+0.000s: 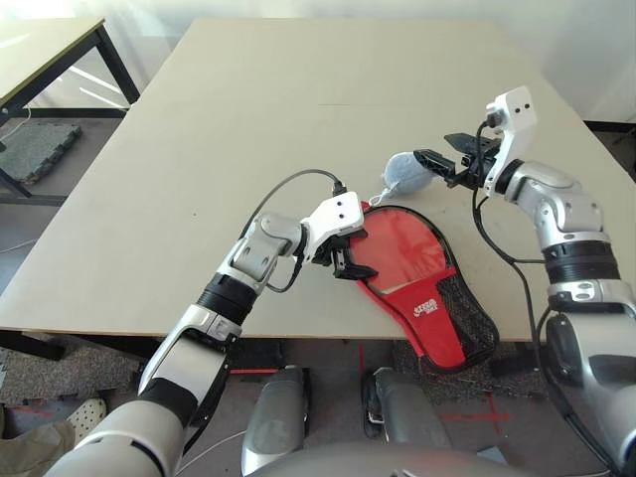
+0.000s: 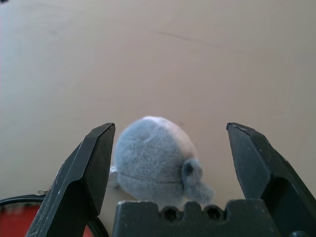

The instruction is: Store the ping-pong paddle in its case and zip it.

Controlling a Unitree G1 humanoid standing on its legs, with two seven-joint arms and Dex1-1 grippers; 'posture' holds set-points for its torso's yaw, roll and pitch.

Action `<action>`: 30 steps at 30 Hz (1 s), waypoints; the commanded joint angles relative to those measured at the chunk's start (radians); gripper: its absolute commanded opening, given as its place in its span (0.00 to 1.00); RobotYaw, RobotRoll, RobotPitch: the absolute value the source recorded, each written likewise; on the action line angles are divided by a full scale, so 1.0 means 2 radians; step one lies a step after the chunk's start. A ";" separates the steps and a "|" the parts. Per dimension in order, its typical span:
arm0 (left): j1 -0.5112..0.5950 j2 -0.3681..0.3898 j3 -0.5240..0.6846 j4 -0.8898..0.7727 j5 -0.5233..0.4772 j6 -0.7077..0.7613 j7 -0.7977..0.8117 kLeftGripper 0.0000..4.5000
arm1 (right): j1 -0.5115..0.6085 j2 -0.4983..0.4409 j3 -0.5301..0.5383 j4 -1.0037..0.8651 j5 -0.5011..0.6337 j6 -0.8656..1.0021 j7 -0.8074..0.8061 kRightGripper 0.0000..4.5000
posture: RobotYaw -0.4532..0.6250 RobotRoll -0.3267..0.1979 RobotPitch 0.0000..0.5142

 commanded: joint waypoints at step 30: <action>0.032 -0.017 -0.040 -0.034 -0.016 0.046 0.018 1.00 | -0.103 -0.024 -0.020 0.268 -0.064 -0.121 -0.062 0.02 | 0.53 0.62 0.22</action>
